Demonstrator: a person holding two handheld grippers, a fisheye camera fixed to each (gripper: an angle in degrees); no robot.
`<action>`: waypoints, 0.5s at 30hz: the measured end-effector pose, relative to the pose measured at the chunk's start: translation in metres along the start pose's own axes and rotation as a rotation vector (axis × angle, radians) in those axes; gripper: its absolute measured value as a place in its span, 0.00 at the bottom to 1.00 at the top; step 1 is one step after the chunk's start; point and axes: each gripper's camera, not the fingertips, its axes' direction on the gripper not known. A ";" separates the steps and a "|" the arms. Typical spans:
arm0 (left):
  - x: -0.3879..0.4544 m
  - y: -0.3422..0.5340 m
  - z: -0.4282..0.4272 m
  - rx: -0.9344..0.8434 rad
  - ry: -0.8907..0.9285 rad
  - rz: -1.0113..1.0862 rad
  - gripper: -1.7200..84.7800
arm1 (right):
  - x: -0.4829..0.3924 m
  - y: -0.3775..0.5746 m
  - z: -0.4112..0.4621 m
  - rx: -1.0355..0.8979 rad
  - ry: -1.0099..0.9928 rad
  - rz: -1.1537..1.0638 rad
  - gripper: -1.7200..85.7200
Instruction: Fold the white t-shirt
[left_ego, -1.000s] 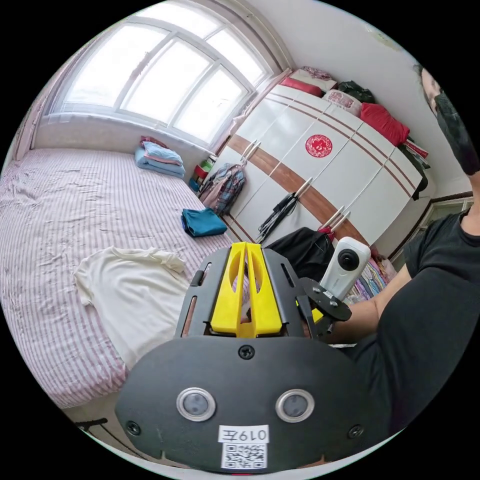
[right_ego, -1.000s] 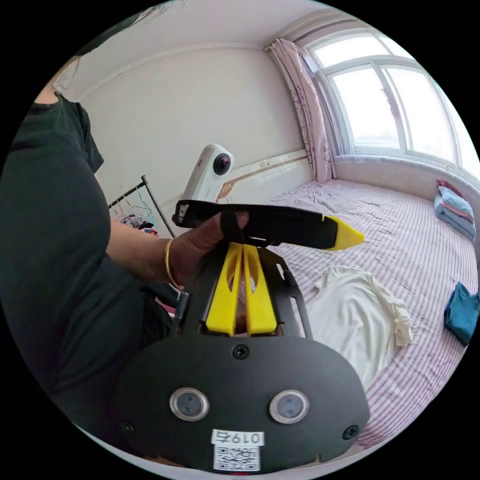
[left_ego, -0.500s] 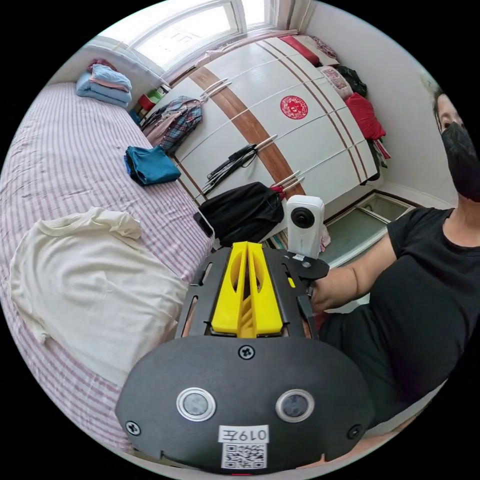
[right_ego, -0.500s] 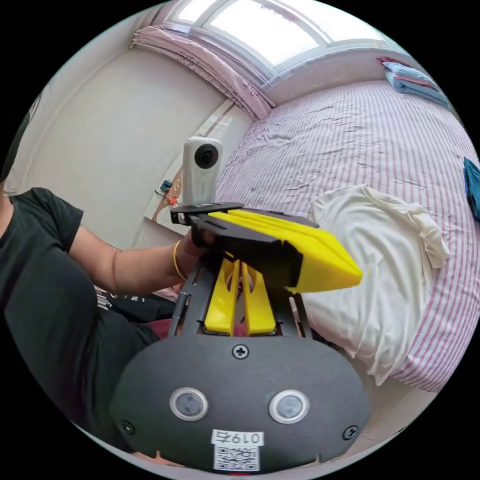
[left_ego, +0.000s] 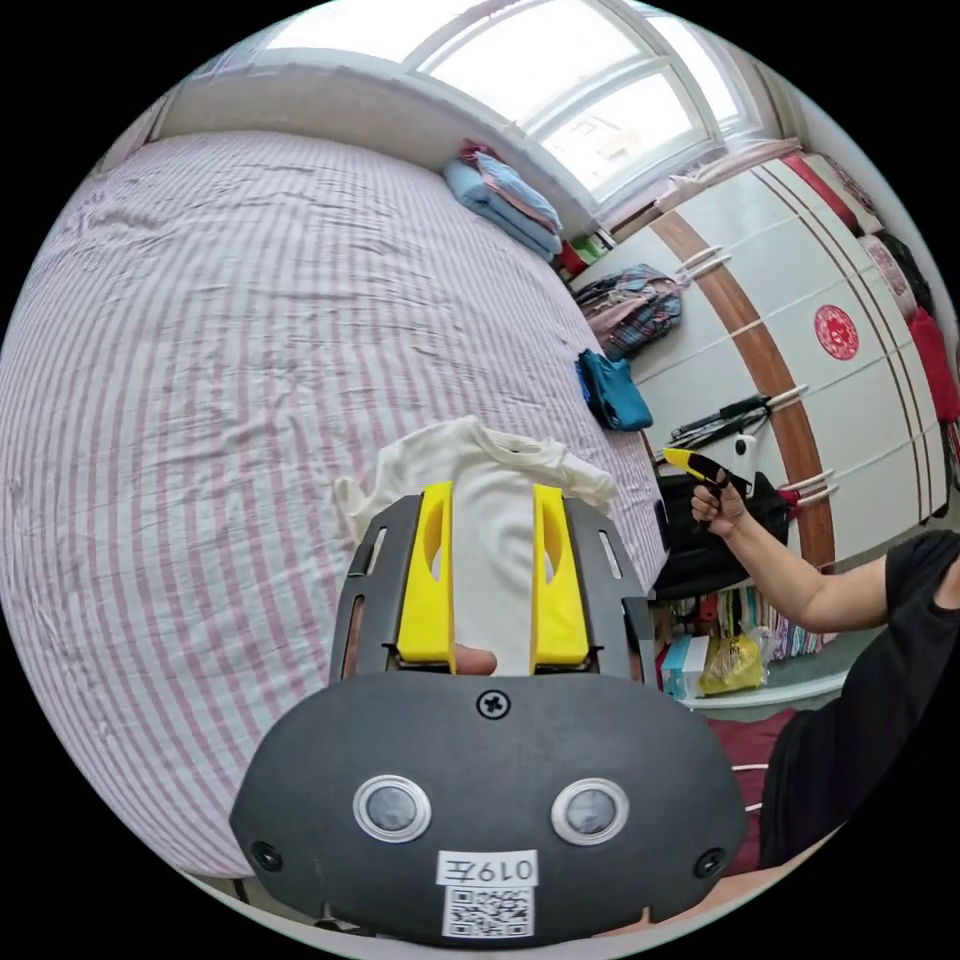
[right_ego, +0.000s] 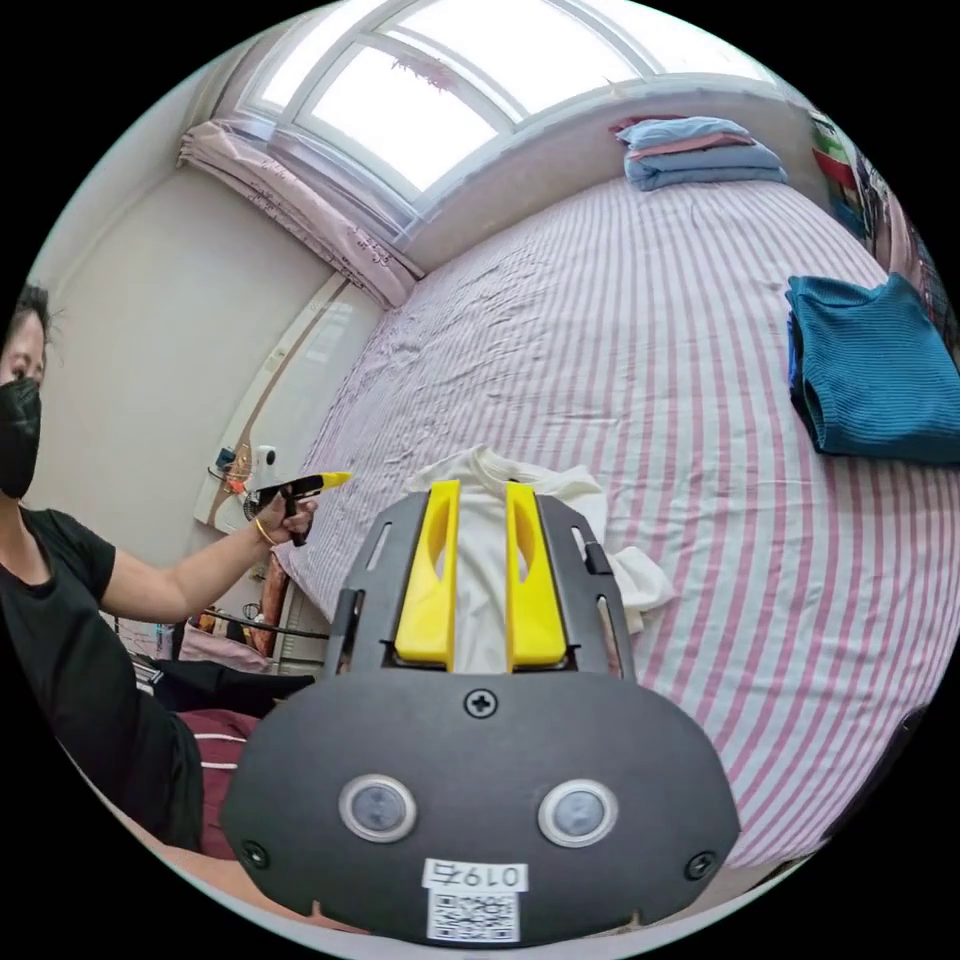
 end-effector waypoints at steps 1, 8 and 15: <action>-0.016 -0.016 -0.003 0.012 -0.013 -0.040 0.15 | 0.008 -0.006 -0.001 -0.005 0.012 0.005 0.11; -0.034 -0.118 0.007 -0.107 -0.044 0.028 0.18 | 0.080 -0.062 -0.009 -0.128 -0.012 0.147 0.14; -0.028 -0.203 0.016 -0.307 -0.082 0.050 0.18 | 0.099 -0.118 -0.024 -0.222 -0.027 0.177 0.15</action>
